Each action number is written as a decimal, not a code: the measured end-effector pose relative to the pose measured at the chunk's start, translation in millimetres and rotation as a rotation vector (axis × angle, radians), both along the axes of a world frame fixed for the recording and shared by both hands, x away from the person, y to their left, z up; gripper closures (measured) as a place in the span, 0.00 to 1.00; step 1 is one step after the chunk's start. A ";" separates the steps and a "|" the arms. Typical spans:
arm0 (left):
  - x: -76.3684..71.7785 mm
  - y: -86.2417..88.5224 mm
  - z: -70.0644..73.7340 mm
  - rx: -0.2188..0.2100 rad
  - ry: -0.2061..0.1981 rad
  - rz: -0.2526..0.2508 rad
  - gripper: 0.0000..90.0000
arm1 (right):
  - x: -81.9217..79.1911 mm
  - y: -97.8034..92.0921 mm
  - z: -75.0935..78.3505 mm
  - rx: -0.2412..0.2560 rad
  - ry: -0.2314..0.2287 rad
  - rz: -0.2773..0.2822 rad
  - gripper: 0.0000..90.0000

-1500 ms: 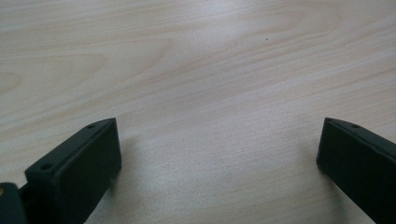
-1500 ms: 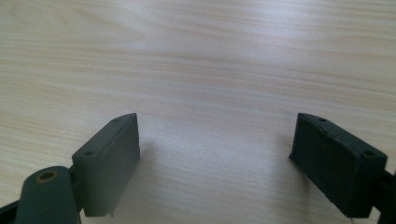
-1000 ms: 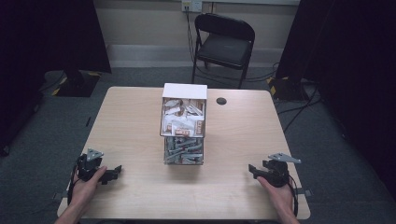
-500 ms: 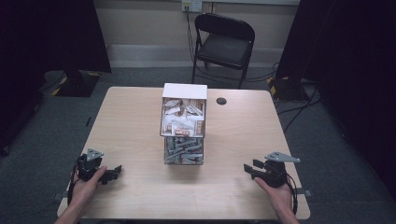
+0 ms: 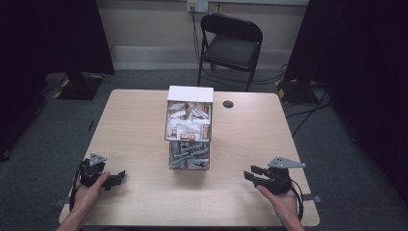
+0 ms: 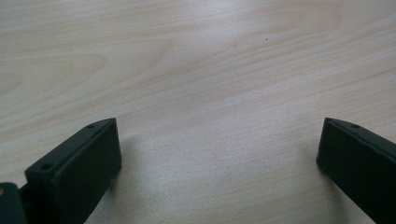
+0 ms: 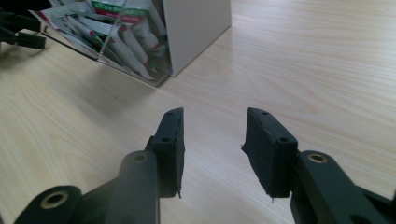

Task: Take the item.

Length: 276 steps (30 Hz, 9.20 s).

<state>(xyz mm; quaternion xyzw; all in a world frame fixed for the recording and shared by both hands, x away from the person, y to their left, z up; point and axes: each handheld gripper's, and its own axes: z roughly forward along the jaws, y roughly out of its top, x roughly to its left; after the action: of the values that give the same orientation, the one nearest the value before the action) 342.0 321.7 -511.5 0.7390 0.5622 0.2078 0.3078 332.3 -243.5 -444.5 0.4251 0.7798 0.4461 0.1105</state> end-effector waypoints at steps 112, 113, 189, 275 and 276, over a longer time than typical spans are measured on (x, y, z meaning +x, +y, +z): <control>0.0 0.0 0.0 0.000 0.000 0.000 0.00 | 48.7 147.3 2.2 0.003 -0.054 0.392 0.98; 0.0 0.0 0.0 0.000 0.000 0.000 0.00 | 48.5 146.8 3.3 0.005 -0.057 0.391 0.98; 0.2 0.1 0.1 0.002 0.001 -0.002 0.00 | 26.8 107.0 50.8 0.134 -0.124 0.343 0.99; 0.3 0.2 0.1 0.002 0.001 -0.003 0.00 | 71.4 51.8 0.0 0.022 -0.019 0.132 0.99; 0.3 0.1 0.1 0.002 0.001 -0.003 0.00 | 72.1 52.4 -1.4 0.018 -0.016 0.132 0.99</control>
<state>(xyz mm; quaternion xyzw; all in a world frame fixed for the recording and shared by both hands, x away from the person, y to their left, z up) 342.3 321.9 -511.4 0.7401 0.5612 0.2074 0.3071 404.4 -191.1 -445.9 0.3701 0.8011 0.4630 0.0832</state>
